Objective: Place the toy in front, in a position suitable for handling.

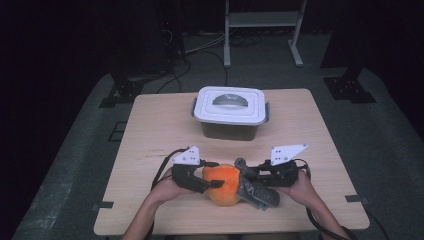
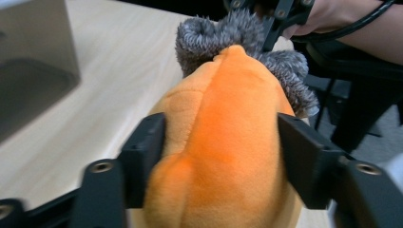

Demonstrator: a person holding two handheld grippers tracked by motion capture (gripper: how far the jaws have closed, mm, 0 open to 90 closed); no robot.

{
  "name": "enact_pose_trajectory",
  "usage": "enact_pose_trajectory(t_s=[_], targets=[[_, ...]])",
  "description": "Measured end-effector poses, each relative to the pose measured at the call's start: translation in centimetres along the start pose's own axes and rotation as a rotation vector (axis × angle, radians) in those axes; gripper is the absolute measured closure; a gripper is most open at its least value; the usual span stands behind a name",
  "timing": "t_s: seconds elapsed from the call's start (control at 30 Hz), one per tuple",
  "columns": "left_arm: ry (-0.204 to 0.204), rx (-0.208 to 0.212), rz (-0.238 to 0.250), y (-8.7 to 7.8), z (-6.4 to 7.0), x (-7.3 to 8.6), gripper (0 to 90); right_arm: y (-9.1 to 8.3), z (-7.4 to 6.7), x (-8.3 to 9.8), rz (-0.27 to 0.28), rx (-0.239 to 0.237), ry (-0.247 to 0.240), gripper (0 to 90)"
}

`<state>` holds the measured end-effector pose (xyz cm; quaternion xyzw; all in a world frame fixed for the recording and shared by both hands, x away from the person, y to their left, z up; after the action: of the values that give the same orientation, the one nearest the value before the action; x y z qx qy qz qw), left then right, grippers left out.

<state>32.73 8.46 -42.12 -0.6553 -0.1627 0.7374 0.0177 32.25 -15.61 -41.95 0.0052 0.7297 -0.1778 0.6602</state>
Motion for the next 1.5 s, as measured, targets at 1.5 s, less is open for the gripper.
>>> enact_pose_trajectory(t_s=[1.5], targets=[[0.002, -0.026, -0.005, 0.8, -0.2, 0.3, 43.8, -0.5, 0.2, 0.0, -0.018, 0.012, -0.009, 75.4]])
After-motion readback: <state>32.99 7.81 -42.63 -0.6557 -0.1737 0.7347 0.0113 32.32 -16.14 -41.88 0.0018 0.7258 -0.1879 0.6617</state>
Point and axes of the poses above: each handheld gripper's, and its own axes: y roughly forward along the jaws, x roughly out of its underside, z roughly to its right, the point moved 4 cm from there along y, roughly forward along the jaws, and after that the axes turned 12 degrees about z, right-handed, at the moved point
